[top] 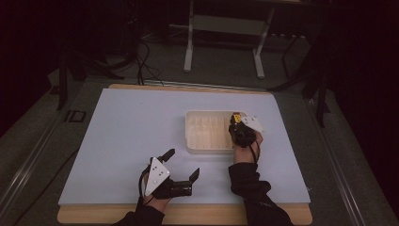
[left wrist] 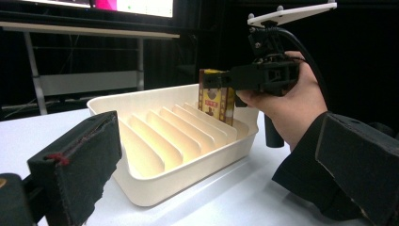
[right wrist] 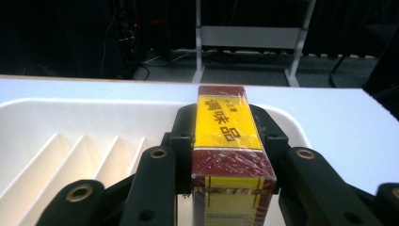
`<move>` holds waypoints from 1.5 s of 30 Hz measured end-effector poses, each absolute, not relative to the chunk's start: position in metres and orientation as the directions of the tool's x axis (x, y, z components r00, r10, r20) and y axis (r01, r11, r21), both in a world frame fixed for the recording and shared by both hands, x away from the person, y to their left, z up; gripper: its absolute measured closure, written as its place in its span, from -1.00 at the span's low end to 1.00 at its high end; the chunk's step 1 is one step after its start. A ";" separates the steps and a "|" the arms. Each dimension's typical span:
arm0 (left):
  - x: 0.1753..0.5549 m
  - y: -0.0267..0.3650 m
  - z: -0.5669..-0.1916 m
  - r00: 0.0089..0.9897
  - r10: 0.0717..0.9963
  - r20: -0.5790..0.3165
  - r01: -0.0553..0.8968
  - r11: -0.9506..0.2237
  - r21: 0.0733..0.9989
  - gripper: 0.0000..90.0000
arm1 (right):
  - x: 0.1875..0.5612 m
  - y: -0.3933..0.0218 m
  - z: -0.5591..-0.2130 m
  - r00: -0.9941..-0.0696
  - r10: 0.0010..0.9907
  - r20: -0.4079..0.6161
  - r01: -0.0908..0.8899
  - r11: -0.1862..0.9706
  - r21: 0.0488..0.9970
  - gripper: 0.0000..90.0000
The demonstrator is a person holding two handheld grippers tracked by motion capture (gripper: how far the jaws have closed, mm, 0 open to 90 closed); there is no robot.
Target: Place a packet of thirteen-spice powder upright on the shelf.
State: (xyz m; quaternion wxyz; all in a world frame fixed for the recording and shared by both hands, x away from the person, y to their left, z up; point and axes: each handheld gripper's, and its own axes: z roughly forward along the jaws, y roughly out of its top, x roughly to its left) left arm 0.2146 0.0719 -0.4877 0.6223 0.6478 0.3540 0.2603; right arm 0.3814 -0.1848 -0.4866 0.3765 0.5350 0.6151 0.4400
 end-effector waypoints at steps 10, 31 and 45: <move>0.215 0.073 -0.487 0.606 0.789 -0.103 0.138 0.023 0.990 -0.96 | 0.377 -0.187 -0.494 -0.156 0.988 0.010 0.338 0.043 0.940 0.47; 0.215 0.074 -0.487 0.606 0.791 -0.082 0.133 0.001 0.991 -0.96 | 0.377 -0.211 -0.447 -0.377 0.926 0.032 0.407 0.135 0.903 -0.35; 0.216 0.073 -0.488 0.614 0.786 -0.072 0.131 -0.011 0.991 -0.96 | 0.343 -0.233 -0.435 -0.595 0.799 0.084 0.366 0.177 0.914 -0.69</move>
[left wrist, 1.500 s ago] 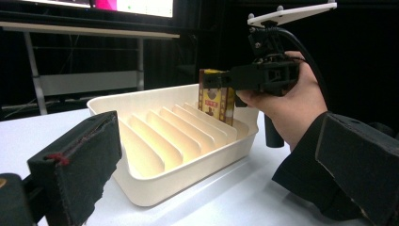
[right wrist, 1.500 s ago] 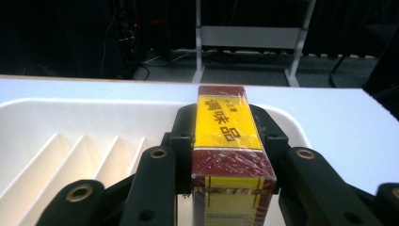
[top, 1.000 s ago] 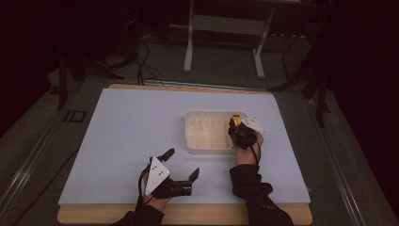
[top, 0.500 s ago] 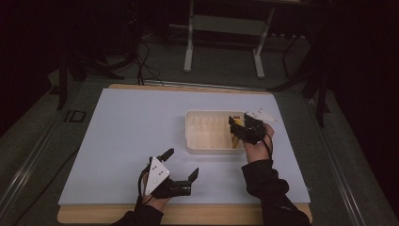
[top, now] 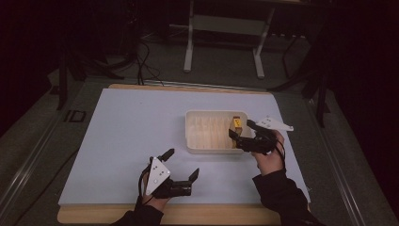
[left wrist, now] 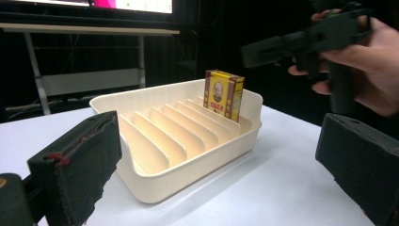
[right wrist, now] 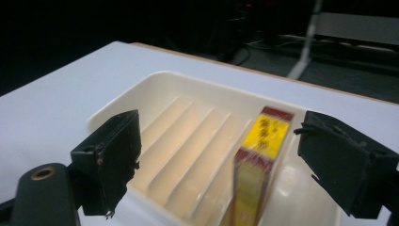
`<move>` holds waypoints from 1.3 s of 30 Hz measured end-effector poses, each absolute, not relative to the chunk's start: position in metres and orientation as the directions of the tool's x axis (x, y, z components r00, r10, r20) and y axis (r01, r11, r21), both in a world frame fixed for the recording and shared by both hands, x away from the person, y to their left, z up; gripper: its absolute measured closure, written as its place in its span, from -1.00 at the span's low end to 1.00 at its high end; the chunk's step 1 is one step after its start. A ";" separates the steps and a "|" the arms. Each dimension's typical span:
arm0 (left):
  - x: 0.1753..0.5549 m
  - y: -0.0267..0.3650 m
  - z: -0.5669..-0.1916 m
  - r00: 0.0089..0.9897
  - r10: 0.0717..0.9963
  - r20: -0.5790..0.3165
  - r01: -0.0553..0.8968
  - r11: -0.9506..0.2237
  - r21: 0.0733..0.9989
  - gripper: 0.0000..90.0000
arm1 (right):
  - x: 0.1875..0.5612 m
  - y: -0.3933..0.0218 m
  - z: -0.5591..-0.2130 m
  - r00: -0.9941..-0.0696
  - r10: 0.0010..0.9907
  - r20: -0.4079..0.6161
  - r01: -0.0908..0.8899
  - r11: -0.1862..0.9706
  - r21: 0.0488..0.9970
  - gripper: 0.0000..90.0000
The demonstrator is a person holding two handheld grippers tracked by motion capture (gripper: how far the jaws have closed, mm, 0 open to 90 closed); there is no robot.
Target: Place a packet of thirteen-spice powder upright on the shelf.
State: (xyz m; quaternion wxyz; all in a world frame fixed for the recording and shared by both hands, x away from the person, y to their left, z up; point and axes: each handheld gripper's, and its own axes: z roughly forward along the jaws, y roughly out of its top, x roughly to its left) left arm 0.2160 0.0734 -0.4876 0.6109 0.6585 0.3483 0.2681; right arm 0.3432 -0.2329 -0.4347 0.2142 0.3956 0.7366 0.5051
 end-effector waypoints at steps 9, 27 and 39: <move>0.216 0.073 -0.488 0.612 0.787 -0.074 0.136 -0.012 0.991 -0.96 | 0.309 -0.257 -0.435 -0.662 0.746 0.071 0.317 0.193 0.929 -0.69; 0.217 0.073 -0.489 0.621 0.781 -0.072 0.137 -0.018 0.990 -0.96 | 0.267 -0.283 -0.461 -0.688 0.726 0.008 0.298 0.272 0.915 -0.68; 0.217 0.074 -0.490 0.624 0.778 -0.071 0.141 -0.023 0.990 -0.96 | 0.261 -0.299 -0.477 -0.724 0.690 0.007 0.314 0.321 0.893 -0.69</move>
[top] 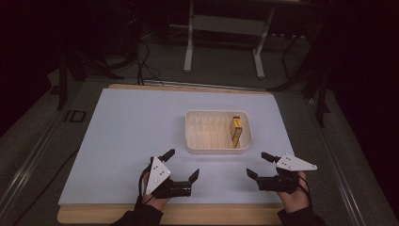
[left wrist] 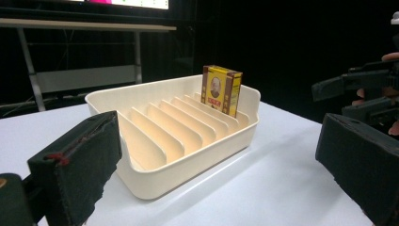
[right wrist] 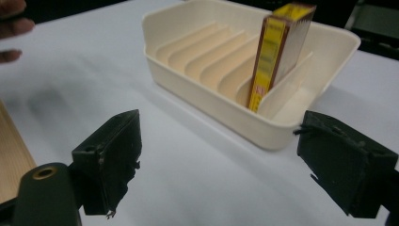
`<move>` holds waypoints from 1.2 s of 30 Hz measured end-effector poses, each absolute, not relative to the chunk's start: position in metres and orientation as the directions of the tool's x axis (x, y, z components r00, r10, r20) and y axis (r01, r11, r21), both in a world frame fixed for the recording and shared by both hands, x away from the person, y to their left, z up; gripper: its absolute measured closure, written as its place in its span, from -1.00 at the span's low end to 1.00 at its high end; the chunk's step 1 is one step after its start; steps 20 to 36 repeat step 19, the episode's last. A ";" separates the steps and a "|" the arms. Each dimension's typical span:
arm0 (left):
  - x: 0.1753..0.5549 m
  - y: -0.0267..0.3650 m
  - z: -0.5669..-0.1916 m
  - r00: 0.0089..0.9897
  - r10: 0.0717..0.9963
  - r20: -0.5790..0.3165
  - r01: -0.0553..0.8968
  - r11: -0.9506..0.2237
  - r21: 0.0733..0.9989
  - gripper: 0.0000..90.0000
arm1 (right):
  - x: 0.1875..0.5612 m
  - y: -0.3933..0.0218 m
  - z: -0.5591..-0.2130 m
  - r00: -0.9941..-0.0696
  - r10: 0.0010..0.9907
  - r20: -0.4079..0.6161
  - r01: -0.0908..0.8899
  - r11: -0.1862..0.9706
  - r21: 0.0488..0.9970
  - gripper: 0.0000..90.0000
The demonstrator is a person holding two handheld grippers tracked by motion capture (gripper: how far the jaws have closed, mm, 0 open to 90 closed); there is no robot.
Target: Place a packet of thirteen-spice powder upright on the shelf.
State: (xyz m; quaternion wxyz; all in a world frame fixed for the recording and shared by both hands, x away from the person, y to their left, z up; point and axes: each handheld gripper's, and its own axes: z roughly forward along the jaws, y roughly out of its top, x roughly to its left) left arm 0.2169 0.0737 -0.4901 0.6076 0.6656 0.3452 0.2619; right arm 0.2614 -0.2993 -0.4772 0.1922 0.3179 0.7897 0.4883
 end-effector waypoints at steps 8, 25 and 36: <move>0.218 0.073 -0.492 0.624 0.778 -0.073 0.147 -0.025 0.989 -0.96 | 0.261 -0.310 -0.482 -0.728 0.683 -0.056 0.291 0.382 0.877 -0.69; 0.218 0.072 -0.493 0.627 0.776 -0.072 0.152 -0.030 0.988 -0.96 | 0.266 -0.315 -0.485 -0.711 0.702 -0.043 0.315 0.372 0.873 -0.68; 0.218 0.072 -0.493 0.627 0.776 -0.072 0.152 -0.030 0.988 -0.96 | 0.266 -0.315 -0.485 -0.711 0.702 -0.043 0.315 0.372 0.873 -0.68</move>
